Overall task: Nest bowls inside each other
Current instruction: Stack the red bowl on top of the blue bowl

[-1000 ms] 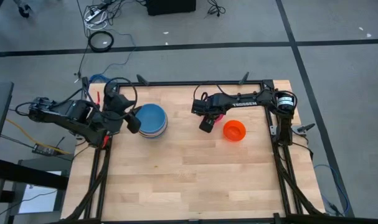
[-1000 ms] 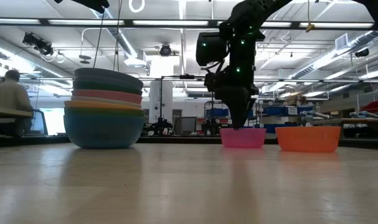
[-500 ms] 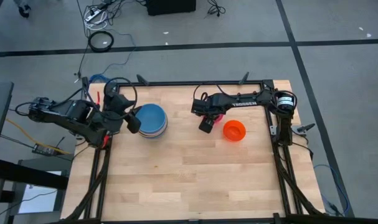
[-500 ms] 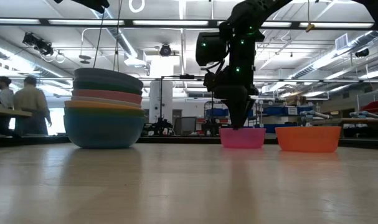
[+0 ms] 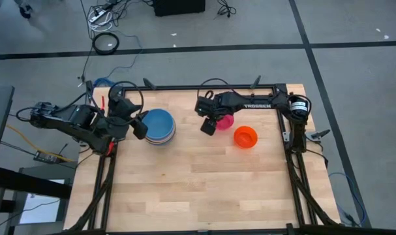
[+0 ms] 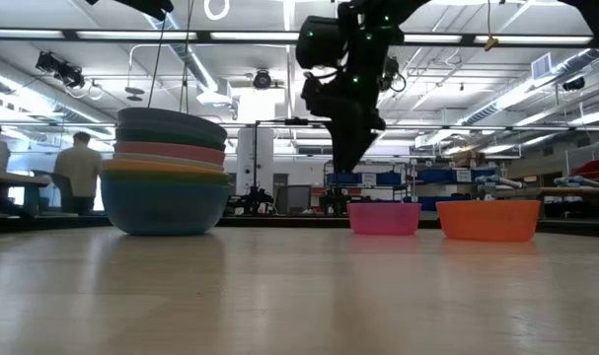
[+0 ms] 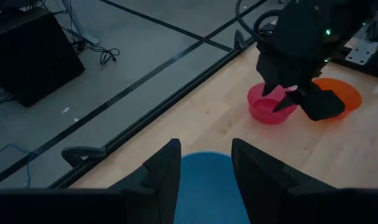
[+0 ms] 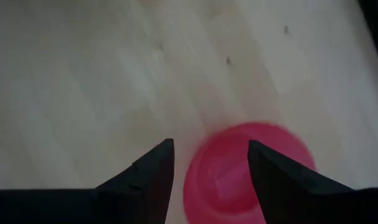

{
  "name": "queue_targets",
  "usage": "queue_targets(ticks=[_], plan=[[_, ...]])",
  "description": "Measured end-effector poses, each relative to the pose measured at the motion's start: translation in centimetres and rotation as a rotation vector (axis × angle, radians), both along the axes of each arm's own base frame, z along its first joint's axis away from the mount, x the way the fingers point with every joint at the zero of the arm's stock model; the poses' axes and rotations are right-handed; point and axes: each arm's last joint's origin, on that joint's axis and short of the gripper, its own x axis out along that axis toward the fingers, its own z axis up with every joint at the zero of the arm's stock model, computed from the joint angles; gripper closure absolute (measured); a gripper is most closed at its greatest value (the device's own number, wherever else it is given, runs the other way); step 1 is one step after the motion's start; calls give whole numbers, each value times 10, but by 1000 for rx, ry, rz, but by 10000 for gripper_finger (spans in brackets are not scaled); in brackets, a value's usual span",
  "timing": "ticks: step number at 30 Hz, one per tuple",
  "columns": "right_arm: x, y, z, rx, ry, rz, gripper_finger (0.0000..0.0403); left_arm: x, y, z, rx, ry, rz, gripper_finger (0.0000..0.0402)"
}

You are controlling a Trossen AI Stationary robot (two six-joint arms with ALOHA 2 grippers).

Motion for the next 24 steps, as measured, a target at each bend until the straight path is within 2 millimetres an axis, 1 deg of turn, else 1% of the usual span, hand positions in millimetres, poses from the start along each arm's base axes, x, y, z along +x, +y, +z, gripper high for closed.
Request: queue_targets(ticks=[3,12,18,24], plan=[[-4,6,-2,19,46,-19,213,0,0,0,1,0,1,249],[-10,19,-23,41,128,-36,213,0,0,0,2,-2,3,249],[-14,24,-37,47,139,-48,213,0,0,0,0,-4,3,249],[-17,25,-52,46,134,-48,213,0,0,0,1,-3,3,249]])
